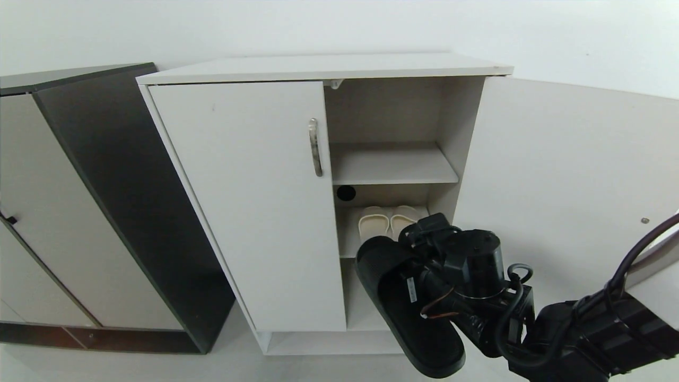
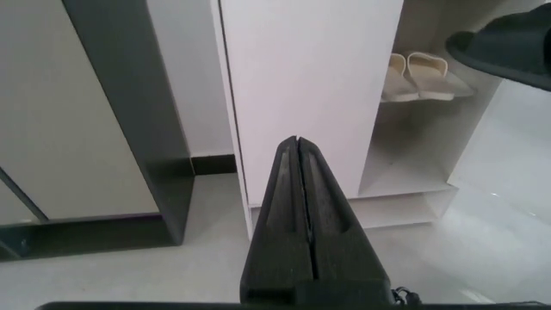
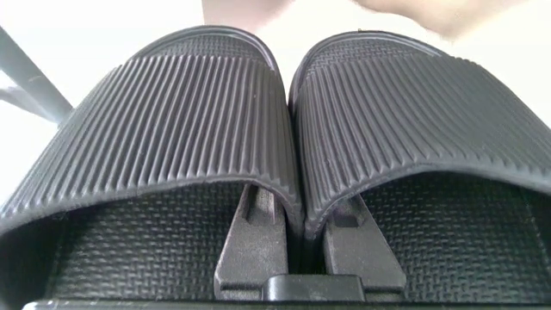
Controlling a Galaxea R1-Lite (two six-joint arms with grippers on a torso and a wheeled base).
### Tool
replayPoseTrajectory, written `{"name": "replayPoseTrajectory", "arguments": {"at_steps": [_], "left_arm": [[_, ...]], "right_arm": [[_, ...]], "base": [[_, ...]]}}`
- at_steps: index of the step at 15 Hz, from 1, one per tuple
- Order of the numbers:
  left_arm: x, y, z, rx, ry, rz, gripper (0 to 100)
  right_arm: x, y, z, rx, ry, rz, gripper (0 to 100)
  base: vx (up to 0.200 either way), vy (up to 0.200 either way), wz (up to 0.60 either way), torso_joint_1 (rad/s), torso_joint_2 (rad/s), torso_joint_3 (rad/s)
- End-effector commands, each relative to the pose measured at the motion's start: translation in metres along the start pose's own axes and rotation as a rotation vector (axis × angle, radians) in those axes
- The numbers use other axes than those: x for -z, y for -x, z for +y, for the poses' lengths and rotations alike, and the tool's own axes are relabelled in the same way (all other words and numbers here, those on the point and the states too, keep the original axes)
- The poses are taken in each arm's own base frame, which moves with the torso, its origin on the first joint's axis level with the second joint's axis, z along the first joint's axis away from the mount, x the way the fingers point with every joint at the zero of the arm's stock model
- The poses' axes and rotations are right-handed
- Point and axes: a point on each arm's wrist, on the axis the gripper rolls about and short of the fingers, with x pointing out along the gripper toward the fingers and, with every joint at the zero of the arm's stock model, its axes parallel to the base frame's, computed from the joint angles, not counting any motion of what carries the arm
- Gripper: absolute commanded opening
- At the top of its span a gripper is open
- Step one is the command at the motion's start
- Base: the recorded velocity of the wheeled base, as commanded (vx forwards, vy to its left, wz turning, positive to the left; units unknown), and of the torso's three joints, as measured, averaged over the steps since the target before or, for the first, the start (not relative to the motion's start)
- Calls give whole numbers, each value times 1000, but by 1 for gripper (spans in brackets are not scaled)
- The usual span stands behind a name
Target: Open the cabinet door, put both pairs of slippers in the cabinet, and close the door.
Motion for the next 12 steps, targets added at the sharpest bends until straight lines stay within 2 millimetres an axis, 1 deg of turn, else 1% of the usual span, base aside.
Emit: {"name": "replayPoseTrajectory", "arguments": {"at_steps": [1, 3, 4, 5, 6, 7, 8, 9, 10, 11, 12], "left_arm": [[0, 0, 0, 1, 0, 0, 0], [0, 0, 0, 1, 0, 0, 0], [0, 0, 0, 1, 0, 0, 0], [0, 0, 0, 1, 0, 0, 0], [0, 0, 0, 1, 0, 0, 0], [0, 0, 0, 1, 0, 0, 0], [0, 0, 0, 1, 0, 0, 0], [0, 0, 0, 1, 0, 0, 0], [0, 0, 0, 1, 0, 0, 0], [0, 0, 0, 1, 0, 0, 0], [0, 0, 0, 1, 0, 0, 0]], "right_arm": [[2, -1, 3, -8, 5, 5, 0], [2, -1, 5, -12, 8, 4, 0], [-2, -10, 15, 23, 5, -13, 0], [-7, -17, 22, 94, -1, -17, 0], [-15, -21, 29, 139, -28, -11, 0], [-20, -20, 35, 131, -56, -4, 0], [-35, -11, 48, 106, -116, 43, 0], [-47, -5, 53, 103, -150, 95, 0], [-55, -4, 55, 110, -177, 121, 0], [-72, -1, 56, 153, -218, 143, 0], [-81, -1, 56, 192, -225, 127, 0]], "base": [[0, 0, 0, 0, 0, 0], [0, 0, 0, 0, 0, 0], [0, 0, 0, 0, 0, 0], [0, 0, 0, 0, 0, 0], [0, 0, 0, 0, 0, 0], [0, 0, 0, 0, 0, 0], [0, 0, 0, 0, 0, 0], [0, 0, 0, 0, 0, 0], [0, 0, 0, 0, 0, 0], [0, 0, 0, 0, 0, 0], [0, 0, 0, 0, 0, 0]]}}
